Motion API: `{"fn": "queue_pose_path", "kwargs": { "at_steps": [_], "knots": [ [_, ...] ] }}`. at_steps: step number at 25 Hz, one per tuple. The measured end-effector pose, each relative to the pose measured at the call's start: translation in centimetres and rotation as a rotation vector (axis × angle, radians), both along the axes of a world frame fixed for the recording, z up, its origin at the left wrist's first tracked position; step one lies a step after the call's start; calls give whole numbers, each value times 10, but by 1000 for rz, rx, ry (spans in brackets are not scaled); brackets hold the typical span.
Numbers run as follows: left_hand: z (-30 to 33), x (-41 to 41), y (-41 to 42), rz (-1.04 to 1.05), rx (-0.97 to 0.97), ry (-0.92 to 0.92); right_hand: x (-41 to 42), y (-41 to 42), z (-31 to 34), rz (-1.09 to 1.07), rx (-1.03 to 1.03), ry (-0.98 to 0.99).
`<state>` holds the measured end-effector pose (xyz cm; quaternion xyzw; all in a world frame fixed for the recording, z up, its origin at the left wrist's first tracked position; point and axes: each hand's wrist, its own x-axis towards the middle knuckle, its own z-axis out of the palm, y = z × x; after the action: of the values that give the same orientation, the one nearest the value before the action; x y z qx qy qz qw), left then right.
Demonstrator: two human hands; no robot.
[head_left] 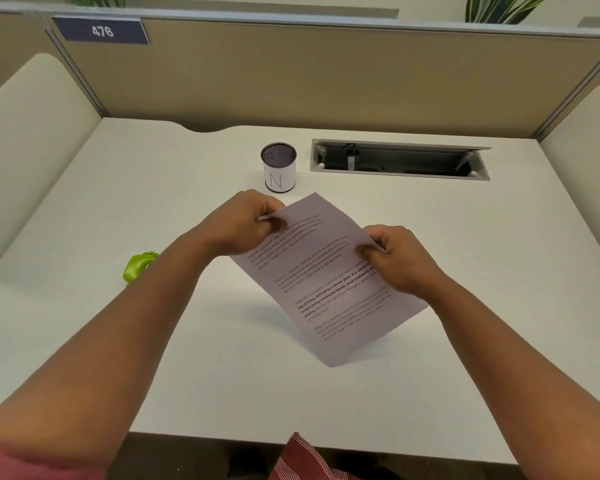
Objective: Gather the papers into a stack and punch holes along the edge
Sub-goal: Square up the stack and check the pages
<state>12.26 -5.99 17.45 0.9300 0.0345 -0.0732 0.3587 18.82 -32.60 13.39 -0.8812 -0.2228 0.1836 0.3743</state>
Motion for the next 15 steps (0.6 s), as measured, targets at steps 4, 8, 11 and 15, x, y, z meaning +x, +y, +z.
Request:
{"fn": "queue_pose_path", "kwargs": {
  "at_steps": [4,8,11,15],
  "knots": [
    [-20,-3,15,199,-71,-105,-1,-7,-13,-390,1,-251],
    [-45,-10,28,509,-462,-186,-12,-15,-30,-807,253,-24],
    [-66,-12,19,739,-762,-177,-25,-7,-45,-855,685,469],
    [-89,-18,-12,856,-1110,-93,-39,16,-53,-726,1003,837]
  ]
}}
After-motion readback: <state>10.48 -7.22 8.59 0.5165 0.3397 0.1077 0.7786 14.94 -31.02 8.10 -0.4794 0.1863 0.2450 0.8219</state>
